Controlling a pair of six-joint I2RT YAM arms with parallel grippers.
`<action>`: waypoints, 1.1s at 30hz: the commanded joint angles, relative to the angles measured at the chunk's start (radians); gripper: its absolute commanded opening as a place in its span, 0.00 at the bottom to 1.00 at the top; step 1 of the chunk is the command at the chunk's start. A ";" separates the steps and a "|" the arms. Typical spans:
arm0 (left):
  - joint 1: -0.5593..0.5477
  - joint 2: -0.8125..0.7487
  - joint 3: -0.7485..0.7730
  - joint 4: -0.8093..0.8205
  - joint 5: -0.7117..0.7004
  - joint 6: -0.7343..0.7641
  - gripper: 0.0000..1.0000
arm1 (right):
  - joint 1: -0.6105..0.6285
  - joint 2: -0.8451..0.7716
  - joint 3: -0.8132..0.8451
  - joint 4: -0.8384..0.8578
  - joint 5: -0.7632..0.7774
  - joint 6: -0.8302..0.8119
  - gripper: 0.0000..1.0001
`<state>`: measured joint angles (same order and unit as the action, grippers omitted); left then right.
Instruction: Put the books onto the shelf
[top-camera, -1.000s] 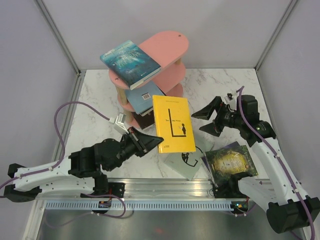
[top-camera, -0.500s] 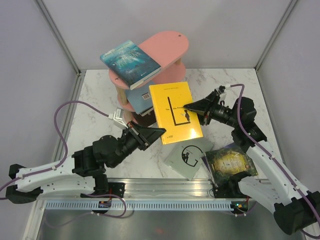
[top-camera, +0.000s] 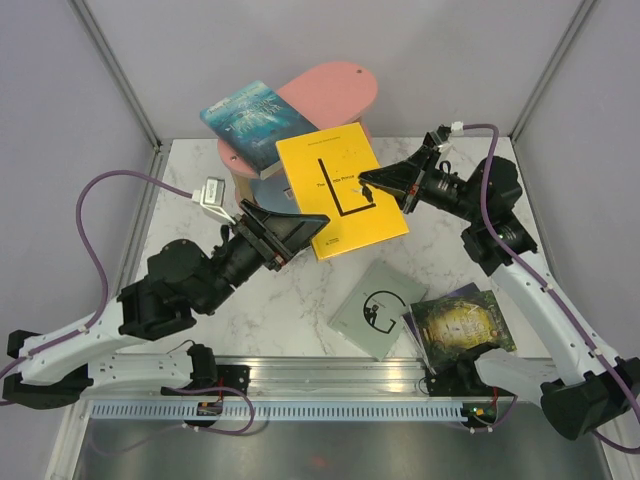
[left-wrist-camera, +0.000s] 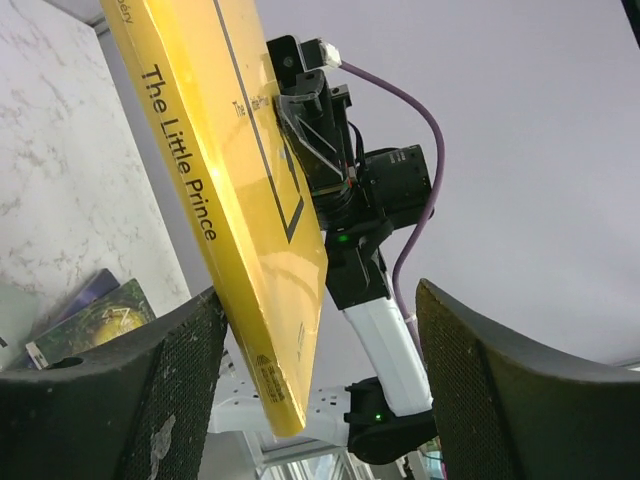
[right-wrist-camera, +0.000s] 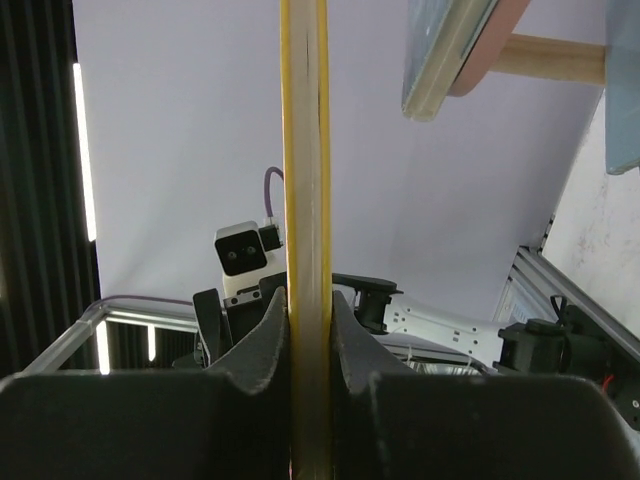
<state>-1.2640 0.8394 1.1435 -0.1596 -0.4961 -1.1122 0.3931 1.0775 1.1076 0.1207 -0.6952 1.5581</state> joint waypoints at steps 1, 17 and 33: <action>0.005 0.007 0.082 -0.046 -0.019 0.126 0.78 | 0.001 0.013 0.115 0.059 -0.009 0.022 0.00; 0.320 0.136 0.234 -0.090 0.258 0.117 0.58 | 0.079 0.165 0.288 0.089 -0.040 0.030 0.00; 0.715 0.243 0.505 -0.250 0.416 0.167 0.02 | 0.058 0.326 0.451 0.040 -0.064 -0.023 0.98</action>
<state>-0.6445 1.0618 1.5631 -0.4183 -0.1421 -1.0046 0.4728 1.4158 1.5410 0.1478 -0.7380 1.5303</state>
